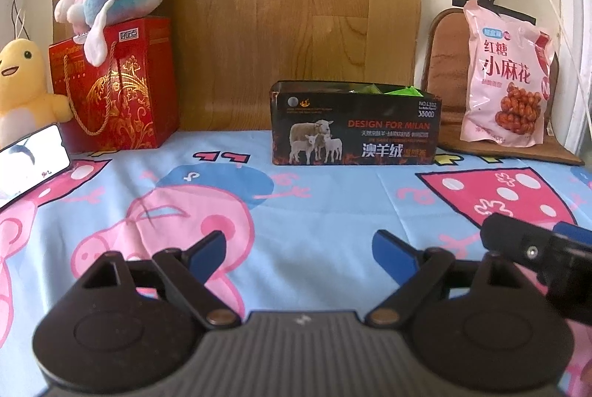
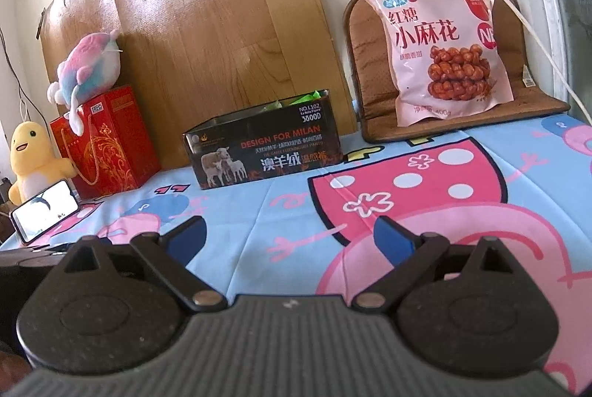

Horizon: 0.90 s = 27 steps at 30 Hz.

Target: Organize snacks

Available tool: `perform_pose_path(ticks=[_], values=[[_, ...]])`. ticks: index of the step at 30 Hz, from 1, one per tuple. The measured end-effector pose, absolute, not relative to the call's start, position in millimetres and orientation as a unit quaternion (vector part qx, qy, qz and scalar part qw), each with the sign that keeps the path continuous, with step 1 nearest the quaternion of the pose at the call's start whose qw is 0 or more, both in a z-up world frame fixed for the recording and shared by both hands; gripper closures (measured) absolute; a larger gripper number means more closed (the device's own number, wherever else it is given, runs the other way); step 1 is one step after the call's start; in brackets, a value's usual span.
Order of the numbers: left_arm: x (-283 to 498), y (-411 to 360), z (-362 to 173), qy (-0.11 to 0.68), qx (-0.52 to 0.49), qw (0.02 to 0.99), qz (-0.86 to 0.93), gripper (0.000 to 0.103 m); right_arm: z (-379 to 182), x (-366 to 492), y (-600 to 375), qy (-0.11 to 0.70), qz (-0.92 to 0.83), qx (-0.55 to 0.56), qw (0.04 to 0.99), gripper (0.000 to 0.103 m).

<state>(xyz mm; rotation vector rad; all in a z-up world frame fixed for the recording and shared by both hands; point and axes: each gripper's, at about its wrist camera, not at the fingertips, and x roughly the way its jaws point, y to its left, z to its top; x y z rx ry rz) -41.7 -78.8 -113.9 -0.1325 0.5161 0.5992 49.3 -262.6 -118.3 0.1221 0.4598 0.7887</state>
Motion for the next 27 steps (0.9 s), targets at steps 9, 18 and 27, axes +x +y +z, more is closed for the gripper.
perform_pose_path(ticks=[9,18,27], values=[[-38.7,-75.6,-115.2,0.264,-0.076,0.917,0.288,0.01,-118.1,48.1,-265.7,0.216,0.392,0.069,0.892,0.004],[-39.7,-77.5,-115.4,0.262,-0.073,0.915,0.298,0.01,-118.0,47.3,-265.6,0.218,0.402,0.069,0.887,0.004],[-42.6,-78.0,-113.5,0.251,-0.07,0.914,0.311,0.01,-118.8,47.4,-265.5,0.219,0.391,0.067,0.892,0.004]])
